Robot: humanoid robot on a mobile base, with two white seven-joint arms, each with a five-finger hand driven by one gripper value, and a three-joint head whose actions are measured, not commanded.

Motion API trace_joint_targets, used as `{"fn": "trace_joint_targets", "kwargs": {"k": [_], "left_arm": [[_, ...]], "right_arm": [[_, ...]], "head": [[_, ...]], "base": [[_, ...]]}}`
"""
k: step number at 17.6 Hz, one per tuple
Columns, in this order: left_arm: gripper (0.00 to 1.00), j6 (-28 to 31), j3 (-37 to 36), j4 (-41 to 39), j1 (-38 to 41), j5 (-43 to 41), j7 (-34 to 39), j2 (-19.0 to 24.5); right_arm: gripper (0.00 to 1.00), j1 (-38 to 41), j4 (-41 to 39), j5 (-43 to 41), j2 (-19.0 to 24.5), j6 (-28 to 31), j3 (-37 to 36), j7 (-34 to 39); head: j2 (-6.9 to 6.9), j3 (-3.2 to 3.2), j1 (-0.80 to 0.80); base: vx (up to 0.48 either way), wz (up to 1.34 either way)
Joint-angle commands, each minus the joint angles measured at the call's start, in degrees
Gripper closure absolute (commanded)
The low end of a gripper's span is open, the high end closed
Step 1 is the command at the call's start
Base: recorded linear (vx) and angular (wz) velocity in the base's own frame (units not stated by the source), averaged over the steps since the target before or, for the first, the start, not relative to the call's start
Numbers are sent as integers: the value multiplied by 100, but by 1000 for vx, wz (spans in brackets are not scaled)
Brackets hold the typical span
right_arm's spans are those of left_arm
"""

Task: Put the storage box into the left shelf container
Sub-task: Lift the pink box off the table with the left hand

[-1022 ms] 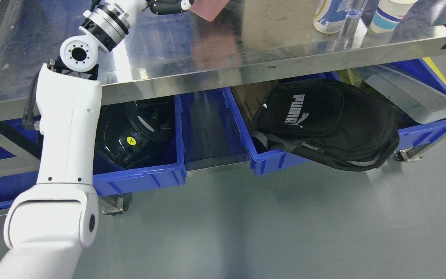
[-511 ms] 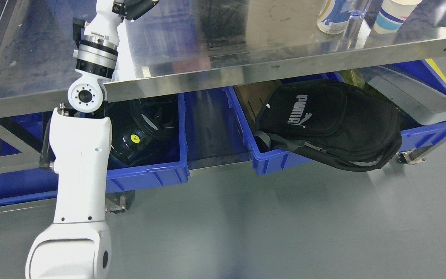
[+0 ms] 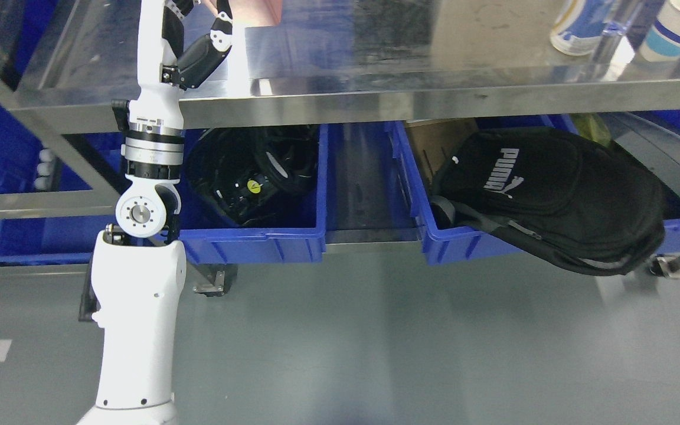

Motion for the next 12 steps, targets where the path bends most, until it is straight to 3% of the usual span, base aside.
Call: {"fn": "trace_joint_targets", "kwargs": {"k": [1, 6, 12], "left_arm": [[97, -254, -276, -1381, 865, 266, -2, 61], [97, -440, -864, -1381, 1199, 397, -2, 61], [97, -571, -734, -1337, 1796, 617, 16, 61]], "right_arm": [[0, -34, -100, -9, -100, 8, -17, 5], [0, -34, -100, -9, -100, 8, -17, 14], [0, -34, -100, -9, -100, 8, -17, 5]], "head": [[0, 0, 0], [0, 0, 0], [3, 0, 0]], "base": [[-1, 535], [-84, 680], [-93, 1325]]}}
